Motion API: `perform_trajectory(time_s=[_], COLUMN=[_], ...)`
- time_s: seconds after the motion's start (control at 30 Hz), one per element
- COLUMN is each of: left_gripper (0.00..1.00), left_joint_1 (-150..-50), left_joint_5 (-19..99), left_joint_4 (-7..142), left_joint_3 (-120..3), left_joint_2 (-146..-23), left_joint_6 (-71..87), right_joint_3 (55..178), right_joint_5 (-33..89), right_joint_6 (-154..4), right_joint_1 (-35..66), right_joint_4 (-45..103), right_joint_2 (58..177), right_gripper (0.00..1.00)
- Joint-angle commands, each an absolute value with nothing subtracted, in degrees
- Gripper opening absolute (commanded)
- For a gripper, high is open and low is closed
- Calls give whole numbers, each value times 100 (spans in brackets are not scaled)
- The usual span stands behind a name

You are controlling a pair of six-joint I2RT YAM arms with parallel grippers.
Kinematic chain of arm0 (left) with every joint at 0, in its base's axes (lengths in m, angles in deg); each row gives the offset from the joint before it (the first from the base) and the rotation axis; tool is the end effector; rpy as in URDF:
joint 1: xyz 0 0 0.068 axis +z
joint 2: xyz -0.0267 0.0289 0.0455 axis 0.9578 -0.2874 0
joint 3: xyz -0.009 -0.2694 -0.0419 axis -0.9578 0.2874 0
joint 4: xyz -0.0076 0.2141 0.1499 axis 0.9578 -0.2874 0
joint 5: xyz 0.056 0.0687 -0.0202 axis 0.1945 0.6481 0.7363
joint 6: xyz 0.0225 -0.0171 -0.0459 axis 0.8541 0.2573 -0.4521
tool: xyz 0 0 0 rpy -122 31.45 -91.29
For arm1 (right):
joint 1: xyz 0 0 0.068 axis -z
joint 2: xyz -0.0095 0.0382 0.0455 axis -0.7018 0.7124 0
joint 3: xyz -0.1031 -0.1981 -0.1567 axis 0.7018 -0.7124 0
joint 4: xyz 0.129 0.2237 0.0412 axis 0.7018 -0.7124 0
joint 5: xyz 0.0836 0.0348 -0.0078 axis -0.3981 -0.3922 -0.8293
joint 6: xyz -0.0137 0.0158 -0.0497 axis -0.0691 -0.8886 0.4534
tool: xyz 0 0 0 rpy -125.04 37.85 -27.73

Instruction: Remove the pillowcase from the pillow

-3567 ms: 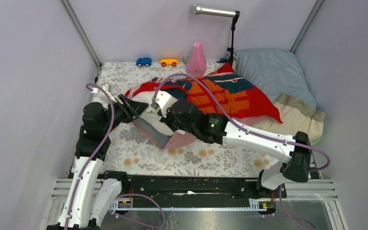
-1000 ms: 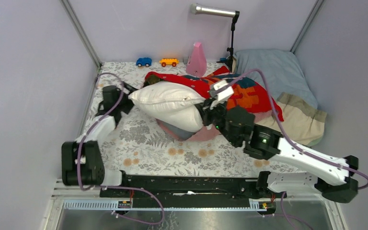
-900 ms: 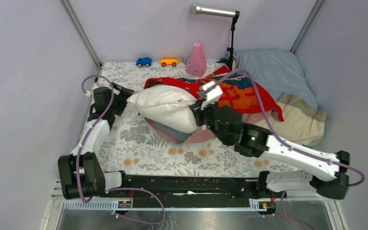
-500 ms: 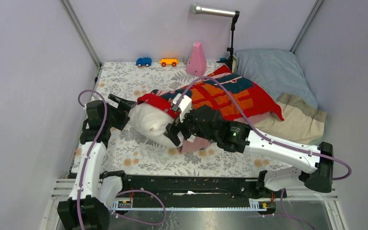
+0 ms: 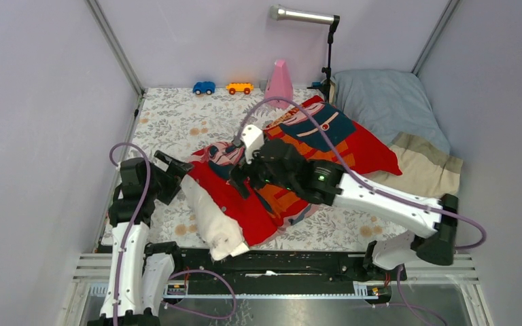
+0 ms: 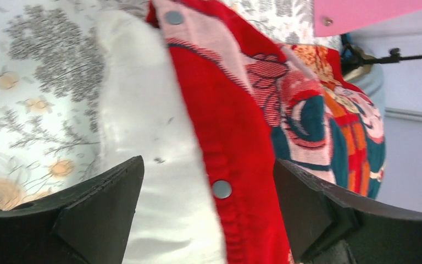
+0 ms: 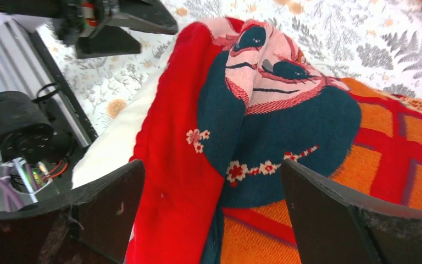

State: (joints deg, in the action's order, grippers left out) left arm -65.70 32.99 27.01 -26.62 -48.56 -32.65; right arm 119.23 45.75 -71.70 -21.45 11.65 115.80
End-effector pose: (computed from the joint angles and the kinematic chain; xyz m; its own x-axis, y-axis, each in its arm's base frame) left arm 0.1462 0.0101 0.2785 -0.4286 -0.8298 -0.3573 -0.4319 0.5356 -0.7257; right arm 0.1358 0.2905 0.3937 -0.1852 -0.2597 -0.9478 -0.8230 0.5681 0.0051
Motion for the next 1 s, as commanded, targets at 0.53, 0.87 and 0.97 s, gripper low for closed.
perform_trajectory(time_s=[0.53,0.87,0.97], left_gripper=[90,99,99], left_joint_1=[-6569,-6577,-6722], left_joint_5=[1713,1027,1073], left_joint_4=[3497,4162,4547], left_joint_3=[-1526,-1483,-1151], left_joint_2=[-4159,-4671,-5000], left_joint_6=[-2834,-2999,-3411], right_joint_3=[11907,11181,11231], right_joint_5=[5543,4978,4877], right_joint_6=[-8326,-8508,-8495], right_joint_1=[-936,-491,-491], right_joint_4=[1577,2365,2371], right_joint_2=[12903,12535,12550], right_gripper=[2,2,2])
